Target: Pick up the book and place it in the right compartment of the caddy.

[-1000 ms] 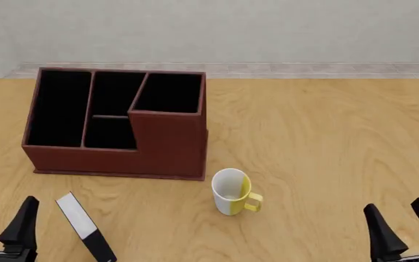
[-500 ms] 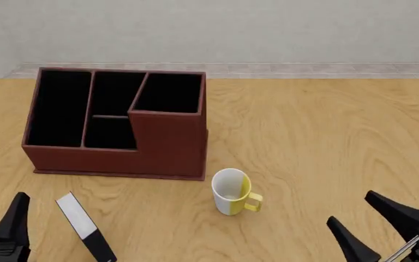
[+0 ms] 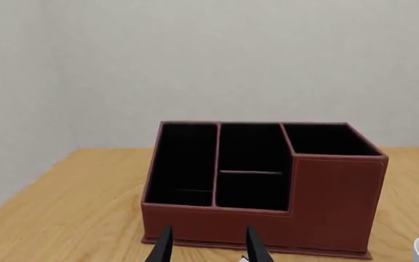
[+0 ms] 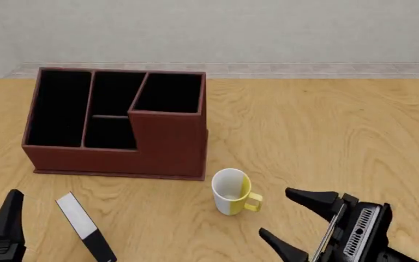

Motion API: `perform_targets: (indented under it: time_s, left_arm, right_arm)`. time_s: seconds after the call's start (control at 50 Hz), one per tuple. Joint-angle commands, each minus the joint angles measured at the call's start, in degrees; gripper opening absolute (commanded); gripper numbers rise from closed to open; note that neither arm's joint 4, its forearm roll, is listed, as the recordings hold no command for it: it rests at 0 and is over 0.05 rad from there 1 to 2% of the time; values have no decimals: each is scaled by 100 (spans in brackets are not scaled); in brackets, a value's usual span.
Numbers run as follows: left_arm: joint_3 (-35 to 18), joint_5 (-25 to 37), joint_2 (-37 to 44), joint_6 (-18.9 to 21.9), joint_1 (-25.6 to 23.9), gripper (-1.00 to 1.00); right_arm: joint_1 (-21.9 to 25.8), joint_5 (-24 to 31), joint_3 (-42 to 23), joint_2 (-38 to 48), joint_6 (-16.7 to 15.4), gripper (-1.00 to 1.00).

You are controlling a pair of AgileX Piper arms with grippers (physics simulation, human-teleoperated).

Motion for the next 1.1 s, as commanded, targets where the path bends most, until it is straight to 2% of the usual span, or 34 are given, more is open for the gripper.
perform_targets:
  time_s: [0.02, 0.16, 0.24, 0.52, 0.76, 1.1]
  left_arm:
    - [-29, -25, 0, -10, 60, 100]
    - [-27, -29, 0, -15, 57, 100]
    - [-68, -6, -1, -24, 74, 100]
    - [-88, 0, -1, -37, 116, 100]
    - [-75, -14, -1, -35, 177, 100]
    - [-143, 35, -1, -13, 320, 100]
  right_arm:
    - [702, -486, -354, 1094, -127, 100]
    - [945, -576, -551, 1460, -161, 100]
    - [1172, -705, -731, 1845, -85, 100]
    - [1642, -1062, -1306, 3082, -147, 100]
    - [1927, -1007, -1838, 3729, -33, 100]
    - [2062, -881, -2496, 4384, 158, 100]
